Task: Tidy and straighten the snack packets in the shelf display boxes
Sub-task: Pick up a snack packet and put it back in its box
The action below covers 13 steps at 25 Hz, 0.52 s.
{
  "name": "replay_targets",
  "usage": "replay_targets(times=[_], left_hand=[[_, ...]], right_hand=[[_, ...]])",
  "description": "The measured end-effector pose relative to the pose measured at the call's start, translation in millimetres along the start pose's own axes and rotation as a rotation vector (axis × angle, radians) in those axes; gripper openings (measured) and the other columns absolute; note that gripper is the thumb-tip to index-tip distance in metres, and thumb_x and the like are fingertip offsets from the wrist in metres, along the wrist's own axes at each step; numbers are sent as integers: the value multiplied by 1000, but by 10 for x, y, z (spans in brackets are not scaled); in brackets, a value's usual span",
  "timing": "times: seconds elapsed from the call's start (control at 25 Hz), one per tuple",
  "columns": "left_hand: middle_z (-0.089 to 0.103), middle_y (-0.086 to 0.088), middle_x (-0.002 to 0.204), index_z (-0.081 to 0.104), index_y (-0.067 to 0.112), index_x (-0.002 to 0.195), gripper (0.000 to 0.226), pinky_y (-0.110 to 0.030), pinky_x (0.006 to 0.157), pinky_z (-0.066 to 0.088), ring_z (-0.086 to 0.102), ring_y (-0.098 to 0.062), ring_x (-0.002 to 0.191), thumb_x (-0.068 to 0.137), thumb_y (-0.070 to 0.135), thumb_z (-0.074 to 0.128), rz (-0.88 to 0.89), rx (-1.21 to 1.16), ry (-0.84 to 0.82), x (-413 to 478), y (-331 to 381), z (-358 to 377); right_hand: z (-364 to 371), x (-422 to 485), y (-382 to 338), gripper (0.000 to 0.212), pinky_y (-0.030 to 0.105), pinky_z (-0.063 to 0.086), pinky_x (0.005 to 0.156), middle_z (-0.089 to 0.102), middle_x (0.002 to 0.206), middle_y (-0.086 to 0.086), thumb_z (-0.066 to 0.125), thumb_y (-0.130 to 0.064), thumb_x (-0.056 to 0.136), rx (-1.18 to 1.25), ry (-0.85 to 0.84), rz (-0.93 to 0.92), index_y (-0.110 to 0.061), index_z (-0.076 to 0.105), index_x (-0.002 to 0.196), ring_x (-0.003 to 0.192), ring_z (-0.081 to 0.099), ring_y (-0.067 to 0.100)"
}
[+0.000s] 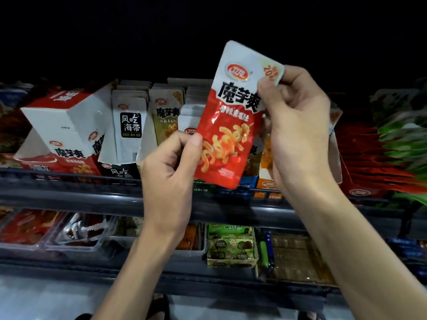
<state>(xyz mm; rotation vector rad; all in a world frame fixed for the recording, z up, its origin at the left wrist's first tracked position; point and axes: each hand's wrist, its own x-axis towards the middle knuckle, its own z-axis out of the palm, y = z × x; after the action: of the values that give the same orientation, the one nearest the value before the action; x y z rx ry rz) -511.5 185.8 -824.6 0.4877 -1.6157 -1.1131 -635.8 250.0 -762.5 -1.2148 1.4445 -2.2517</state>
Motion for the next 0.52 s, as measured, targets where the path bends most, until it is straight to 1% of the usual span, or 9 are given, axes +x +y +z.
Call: replay_targets(times=[0.12,0.2,0.28,0.32,0.4,0.44,0.52], left_hand=[[58,1,65,47,15,68,34,-31,53,49,60,-17,63,98,30,52,16,-74,-122,-33,9,30],[57,-5,65,47,16,68,32,-39,51,48,58,-28,62,95,33,51,21,-101,-139,-43,14,54],[54,-17,67,47,11,69,34,-49,51,46,55,-43,66,95,34,51,29,-100,-136,-50,6,80],[53,-20,69,46,10,70,35,-53,51,45,54,-46,67,95,34,51,26,-96,-133,-53,2,95],[56,-19,70,48,11,71,34,-54,52,46,56,-45,69,94,35,52,21,-87,-137,-60,0,117],[59,-14,70,48,12,71,33,-51,52,48,60,-39,68,95,35,52,24,-74,-142,-62,-1,125],[63,-5,72,50,14,73,31,-40,50,52,65,-20,66,95,35,51,66,-2,-139,-70,-4,146]], right_hand=[[-38,-37,-30,5,22,57,66,70,84,-3,53,-12,102,-19,-36,51,-15,57,100,83,72,11],[-68,-45,-57,5,21,57,65,69,83,-3,53,-11,102,-16,-28,60,-13,57,100,82,72,10],[-99,-42,-78,5,19,55,63,69,82,-3,53,-10,101,-3,-11,73,-12,58,100,80,72,9],[-116,-44,-84,5,18,54,62,70,82,-2,53,-10,101,-1,-6,81,-11,58,100,79,72,9],[-161,-50,-114,6,13,50,55,70,80,-2,54,-11,101,-36,-5,103,-7,58,103,72,71,4],[-190,-45,-138,9,9,47,51,70,79,-3,54,-11,100,-80,-11,118,-5,57,106,68,69,0],[-292,-4,-213,18,6,41,46,70,82,-4,58,-13,98,-182,-43,149,-5,56,115,67,66,-4]])
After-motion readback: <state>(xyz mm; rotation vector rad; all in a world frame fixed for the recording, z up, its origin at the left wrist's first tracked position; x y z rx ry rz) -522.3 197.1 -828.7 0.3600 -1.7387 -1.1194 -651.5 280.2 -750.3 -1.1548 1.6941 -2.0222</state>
